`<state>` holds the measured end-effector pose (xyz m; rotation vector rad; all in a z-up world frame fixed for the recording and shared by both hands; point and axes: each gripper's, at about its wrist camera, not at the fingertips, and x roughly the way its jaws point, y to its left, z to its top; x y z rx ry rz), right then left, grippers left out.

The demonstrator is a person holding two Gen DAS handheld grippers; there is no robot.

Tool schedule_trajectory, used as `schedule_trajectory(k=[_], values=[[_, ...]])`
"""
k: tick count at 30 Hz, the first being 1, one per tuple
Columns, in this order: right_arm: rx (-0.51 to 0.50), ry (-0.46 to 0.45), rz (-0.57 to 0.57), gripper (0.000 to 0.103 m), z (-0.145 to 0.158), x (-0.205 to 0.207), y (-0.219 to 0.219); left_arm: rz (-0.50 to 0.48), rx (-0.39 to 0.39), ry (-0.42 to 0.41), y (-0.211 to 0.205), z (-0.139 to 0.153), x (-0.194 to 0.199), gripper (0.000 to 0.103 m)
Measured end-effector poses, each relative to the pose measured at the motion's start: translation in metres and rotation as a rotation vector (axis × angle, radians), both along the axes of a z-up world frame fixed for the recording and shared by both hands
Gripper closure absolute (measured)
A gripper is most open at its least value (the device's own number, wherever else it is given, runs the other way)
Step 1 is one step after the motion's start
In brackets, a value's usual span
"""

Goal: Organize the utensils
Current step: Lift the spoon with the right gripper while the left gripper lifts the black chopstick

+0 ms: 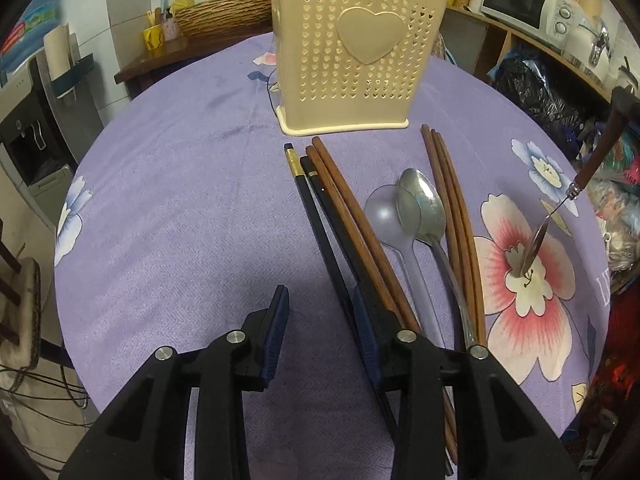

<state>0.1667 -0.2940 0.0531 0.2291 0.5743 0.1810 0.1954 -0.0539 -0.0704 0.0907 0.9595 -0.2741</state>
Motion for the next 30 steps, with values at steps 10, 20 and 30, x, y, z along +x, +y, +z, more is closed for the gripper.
schedule_trajectory(k=[10,20,30], values=[[-0.007,-0.002,-0.001,0.087,-0.001,0.001,0.003,0.034,0.023,0.007,-0.004,-0.001,0.044,0.069],[-0.011,0.001,-0.006,0.087,0.000,0.001,0.002,0.084,0.052,0.035,-0.009,0.002,0.103,0.092],[-0.010,-0.002,-0.007,0.087,-0.001,-0.002,0.001,0.104,0.006,0.001,-0.004,0.007,0.094,0.095]])
